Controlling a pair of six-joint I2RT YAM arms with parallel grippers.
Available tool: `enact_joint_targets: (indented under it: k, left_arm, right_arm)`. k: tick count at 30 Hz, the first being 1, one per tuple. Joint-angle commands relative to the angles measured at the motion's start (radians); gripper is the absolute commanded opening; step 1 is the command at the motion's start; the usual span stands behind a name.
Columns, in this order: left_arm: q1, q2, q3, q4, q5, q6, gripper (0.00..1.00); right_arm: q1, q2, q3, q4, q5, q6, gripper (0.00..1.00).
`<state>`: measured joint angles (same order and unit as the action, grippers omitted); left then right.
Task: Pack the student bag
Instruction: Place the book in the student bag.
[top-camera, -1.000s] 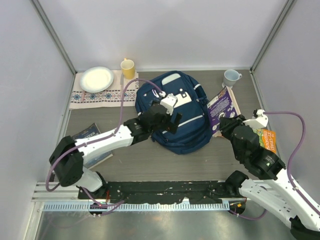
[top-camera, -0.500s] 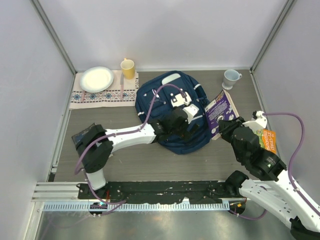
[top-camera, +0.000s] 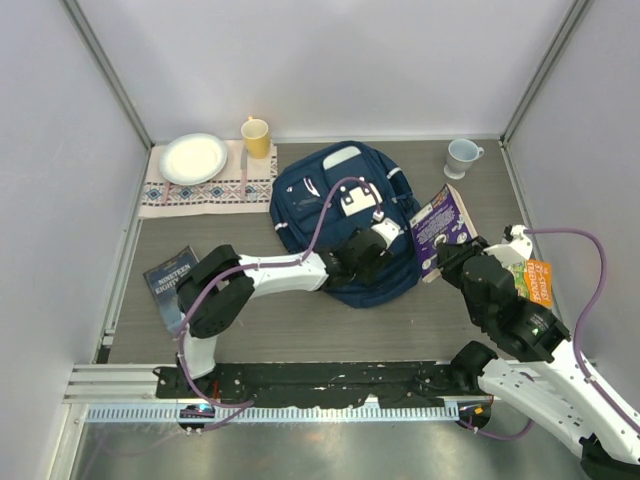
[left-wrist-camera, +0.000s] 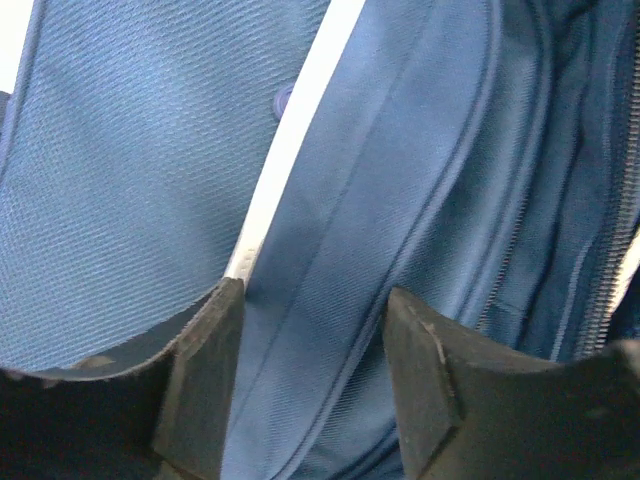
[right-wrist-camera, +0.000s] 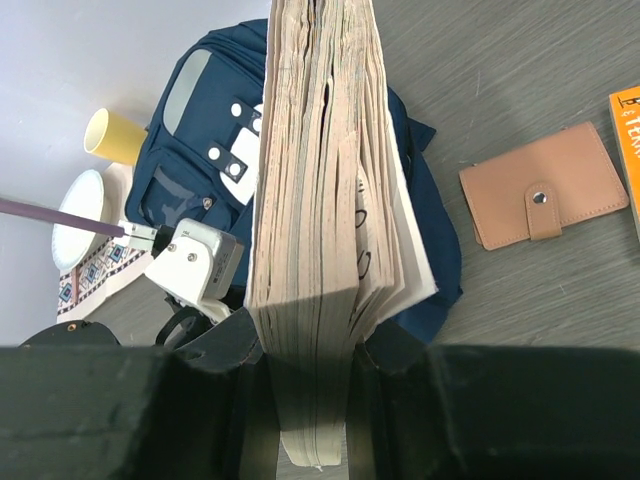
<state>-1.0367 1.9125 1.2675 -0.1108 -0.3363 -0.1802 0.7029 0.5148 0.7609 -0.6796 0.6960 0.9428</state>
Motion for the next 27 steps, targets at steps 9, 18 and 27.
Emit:
enact_joint_targets:
  k: [9, 18, 27]
  left_arm:
    - [0.003, -0.041, 0.02, -0.01, -0.053, -0.03, 0.03]
    - [0.003, -0.22, 0.053, -0.053, -0.023, -0.039, 0.0]
    - [0.006, -0.305, 0.135, -0.141, -0.041, -0.076, 0.0]
  right_arm:
    - [-0.003, -0.027, 0.005, 0.061, 0.063, 0.048, 0.01]
    - [-0.002, -0.061, 0.02, 0.012, 0.111, 0.053, 0.01]
    - [-0.002, -0.084, 0.026, -0.018, 0.073, 0.088, 0.01]
